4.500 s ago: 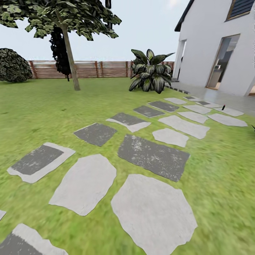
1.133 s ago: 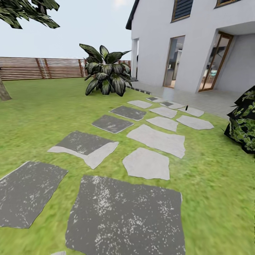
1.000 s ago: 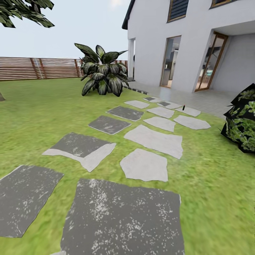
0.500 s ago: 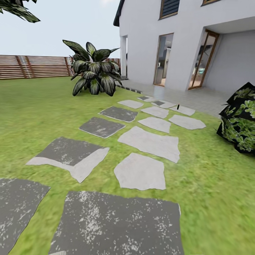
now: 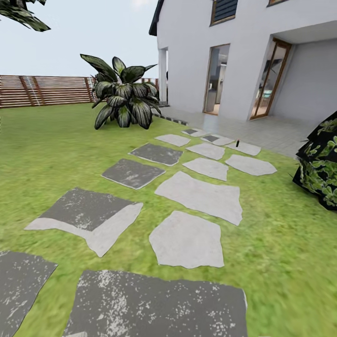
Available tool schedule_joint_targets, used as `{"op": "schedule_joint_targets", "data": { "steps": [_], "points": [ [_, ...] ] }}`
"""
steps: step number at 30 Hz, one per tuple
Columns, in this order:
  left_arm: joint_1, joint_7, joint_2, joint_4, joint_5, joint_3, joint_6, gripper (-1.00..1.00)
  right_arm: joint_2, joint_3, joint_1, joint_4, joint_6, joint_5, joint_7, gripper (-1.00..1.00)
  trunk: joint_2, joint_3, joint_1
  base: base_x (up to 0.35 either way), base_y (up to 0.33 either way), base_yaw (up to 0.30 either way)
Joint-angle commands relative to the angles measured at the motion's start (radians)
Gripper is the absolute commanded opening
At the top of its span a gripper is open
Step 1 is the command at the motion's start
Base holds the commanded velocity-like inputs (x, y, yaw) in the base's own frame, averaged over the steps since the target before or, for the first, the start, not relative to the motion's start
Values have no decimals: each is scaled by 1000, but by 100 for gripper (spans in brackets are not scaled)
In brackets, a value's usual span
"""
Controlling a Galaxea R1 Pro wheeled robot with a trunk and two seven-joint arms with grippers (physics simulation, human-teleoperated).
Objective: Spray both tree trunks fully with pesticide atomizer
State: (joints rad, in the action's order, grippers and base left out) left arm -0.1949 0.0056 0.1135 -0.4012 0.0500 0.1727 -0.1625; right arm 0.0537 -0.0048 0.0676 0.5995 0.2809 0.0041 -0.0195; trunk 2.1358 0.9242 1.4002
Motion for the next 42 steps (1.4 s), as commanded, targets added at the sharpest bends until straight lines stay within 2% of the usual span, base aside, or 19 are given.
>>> {"op": "schedule_joint_targets", "data": {
  "steps": [1, 37, 42],
  "points": [
    [0, 1, 0, 1, 5, 0, -3, 100, 0, 0, 0, 0, 3, 1, -2, 100, 0, 1, 0, 335, 0, 0],
    [-1, 1, 0, 1, 5, -1, -3, 100, 14, 0, 1, 0, 4, -1, -2, 100, 0, 1, 0, 335, 0, 0],
    [-1, 1, 0, 1, 5, 0, -3, 100, 14, 0, 1, 0, 3, -1, -2, 100, 0, 1, 0, 335, 0, -133]
  ]
}}
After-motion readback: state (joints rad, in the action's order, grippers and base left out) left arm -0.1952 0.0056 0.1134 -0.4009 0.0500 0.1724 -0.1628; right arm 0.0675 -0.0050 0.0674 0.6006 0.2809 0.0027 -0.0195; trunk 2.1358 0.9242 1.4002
